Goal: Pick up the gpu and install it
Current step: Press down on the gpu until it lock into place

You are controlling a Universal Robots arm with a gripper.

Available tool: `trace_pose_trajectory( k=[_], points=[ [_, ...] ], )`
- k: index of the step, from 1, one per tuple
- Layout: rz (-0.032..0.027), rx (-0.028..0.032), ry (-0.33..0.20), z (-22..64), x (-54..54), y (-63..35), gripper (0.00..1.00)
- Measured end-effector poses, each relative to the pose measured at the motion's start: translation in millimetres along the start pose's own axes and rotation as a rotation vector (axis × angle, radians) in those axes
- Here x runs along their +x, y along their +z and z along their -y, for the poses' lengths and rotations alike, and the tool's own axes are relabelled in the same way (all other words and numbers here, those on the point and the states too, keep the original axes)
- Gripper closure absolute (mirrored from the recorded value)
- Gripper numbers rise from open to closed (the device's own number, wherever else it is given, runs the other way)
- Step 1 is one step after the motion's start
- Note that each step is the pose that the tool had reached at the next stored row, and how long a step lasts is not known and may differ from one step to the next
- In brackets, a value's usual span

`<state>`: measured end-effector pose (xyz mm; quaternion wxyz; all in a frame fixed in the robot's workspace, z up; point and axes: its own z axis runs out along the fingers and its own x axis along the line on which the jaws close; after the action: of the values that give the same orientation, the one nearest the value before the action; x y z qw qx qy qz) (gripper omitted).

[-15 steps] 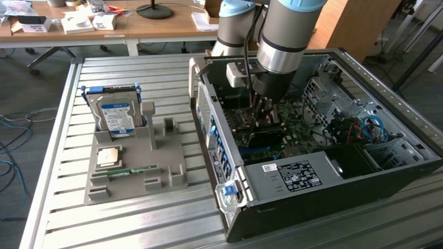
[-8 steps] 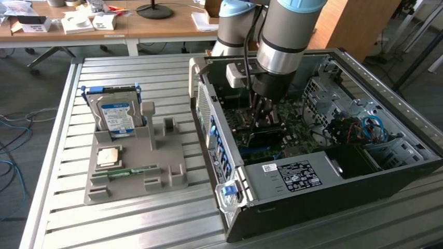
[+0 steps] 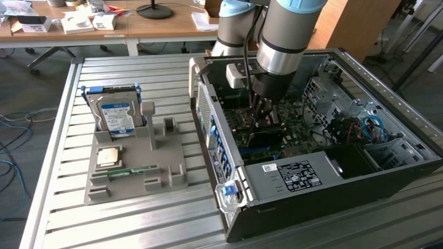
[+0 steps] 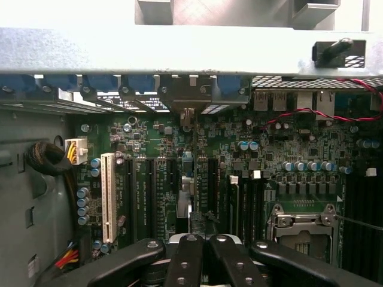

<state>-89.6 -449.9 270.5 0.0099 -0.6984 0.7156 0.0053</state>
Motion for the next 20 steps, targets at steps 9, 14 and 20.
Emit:
trace_pose_trajectory(
  k=[9,14,20],
  points=[
    [0.0003,0.0002,0.000,0.0,0.0,1.5,0.89],
    [0.0000,0.0000,0.000,0.0,0.0,1.8,0.89],
    [0.0002,0.0001,0.000,0.0,0.0,2.5,0.89]
  ],
)
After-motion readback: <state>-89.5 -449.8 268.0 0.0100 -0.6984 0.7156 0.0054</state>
